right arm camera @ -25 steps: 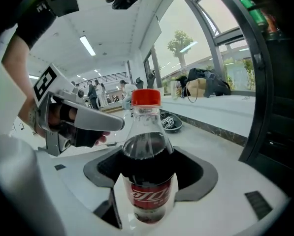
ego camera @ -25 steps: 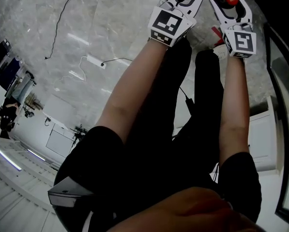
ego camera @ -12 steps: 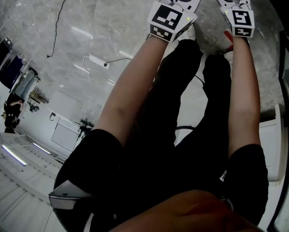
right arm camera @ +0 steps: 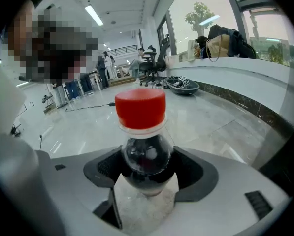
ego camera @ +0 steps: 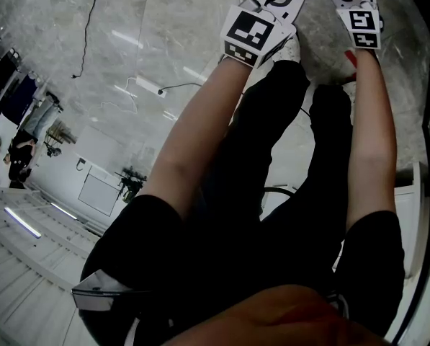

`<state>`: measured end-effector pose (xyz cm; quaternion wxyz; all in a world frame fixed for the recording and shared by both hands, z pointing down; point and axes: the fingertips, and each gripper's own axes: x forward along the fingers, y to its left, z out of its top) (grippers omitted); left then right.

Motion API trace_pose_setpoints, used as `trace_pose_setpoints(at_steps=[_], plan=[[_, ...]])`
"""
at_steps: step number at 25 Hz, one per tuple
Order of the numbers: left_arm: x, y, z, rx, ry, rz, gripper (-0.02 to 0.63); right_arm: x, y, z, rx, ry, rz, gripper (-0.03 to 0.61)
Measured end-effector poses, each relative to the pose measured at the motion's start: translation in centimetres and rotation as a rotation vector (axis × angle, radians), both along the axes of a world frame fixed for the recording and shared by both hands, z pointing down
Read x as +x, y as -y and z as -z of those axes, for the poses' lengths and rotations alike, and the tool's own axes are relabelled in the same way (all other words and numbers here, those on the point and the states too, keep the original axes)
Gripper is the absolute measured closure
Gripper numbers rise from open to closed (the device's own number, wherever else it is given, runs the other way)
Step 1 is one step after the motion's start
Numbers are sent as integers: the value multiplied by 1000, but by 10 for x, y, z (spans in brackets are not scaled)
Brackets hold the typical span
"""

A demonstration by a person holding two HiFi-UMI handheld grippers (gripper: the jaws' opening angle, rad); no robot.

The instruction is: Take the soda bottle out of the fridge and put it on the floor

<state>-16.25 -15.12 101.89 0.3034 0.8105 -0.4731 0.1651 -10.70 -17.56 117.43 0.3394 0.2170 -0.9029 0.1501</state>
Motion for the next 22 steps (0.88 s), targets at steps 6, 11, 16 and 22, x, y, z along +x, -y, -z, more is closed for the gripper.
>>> trace_pose_setpoints(at_steps=[6, 11, 16, 22], plan=[[6, 0, 8, -9, 0, 9, 613, 0, -10, 13, -31, 16, 32, 259], [9, 9, 41, 15, 1, -2, 612, -6, -12, 55, -6, 37, 57, 259], [21, 16, 100, 64, 3, 1, 614, 10, -11, 130, 29, 72, 19, 259], [49, 16, 212, 113, -39, -31, 612, 56, -7, 291, 40, 259, -175, 310]])
